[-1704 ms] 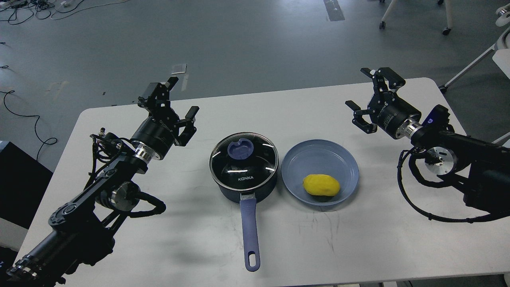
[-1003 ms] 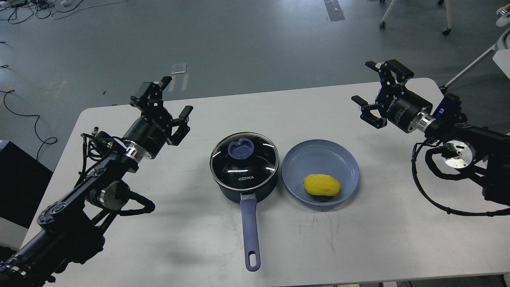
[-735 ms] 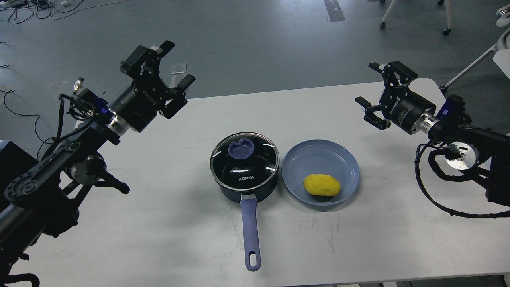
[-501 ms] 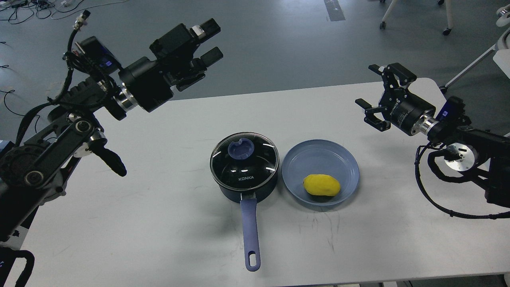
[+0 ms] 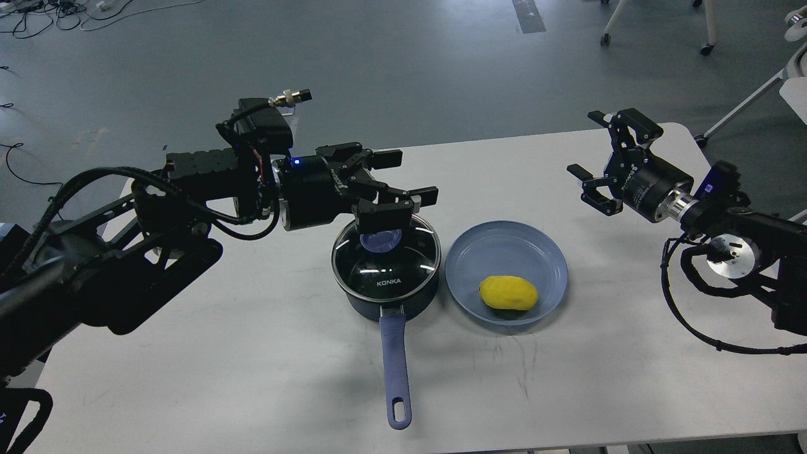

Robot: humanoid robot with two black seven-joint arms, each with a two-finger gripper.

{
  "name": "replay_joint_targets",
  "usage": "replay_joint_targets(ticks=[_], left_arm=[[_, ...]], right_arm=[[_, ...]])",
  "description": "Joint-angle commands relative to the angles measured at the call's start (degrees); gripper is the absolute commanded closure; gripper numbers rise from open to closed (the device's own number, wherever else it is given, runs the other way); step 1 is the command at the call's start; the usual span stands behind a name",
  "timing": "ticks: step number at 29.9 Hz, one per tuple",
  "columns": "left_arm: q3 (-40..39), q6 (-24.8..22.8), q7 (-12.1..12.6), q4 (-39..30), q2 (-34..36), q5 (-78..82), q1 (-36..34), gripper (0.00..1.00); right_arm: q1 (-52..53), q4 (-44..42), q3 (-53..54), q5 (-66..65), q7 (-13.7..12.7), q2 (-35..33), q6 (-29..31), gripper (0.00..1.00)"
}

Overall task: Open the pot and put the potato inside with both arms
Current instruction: 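Lower the left gripper onto the blue lid knob and grasp it, then lift the glass lid off the saucepan with the left gripper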

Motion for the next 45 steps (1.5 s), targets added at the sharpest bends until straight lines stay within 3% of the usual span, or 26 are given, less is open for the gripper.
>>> replay_joint_targets(ticks=[1,6,14,33,37,45], left_arm=[[2.85,0.83,0.02,2.17,-1.14,6.11,-0.67,0.02],[6.79,0.74,0.02,8.93,-3.77,7.96,-2.07,0.02],[9.53,0.74,0.02,12.89,-5.71,8.05,-2.78,0.02],[11.02,1.80,0.02,13.78,-5.36,7.44,-0.94,0.08],[10.94,1.97,0.02,13.78,-5.63,7.35,-0.94,0.29],[10.94,1.97,0.02,13.60,-5.28,7.35,-1.02,0.44]], right_arm=[[-0.11,0.00,-0.07,-0.03,0.00,-0.08,-0.02,0.01],[-0.29,0.00,-0.07,-0.03,0.00,0.27,-0.02,0.01],[-0.29,0.00,0.02,-0.03,0.00,0.36,-0.02,0.01],[-0.46,0.00,0.02,-0.03,0.00,0.36,-0.02,0.01],[-0.90,0.09,0.02,-0.03,0.00,0.28,-0.02,0.01],[-0.90,0.09,-0.07,-0.03,0.00,0.45,-0.02,0.01]])
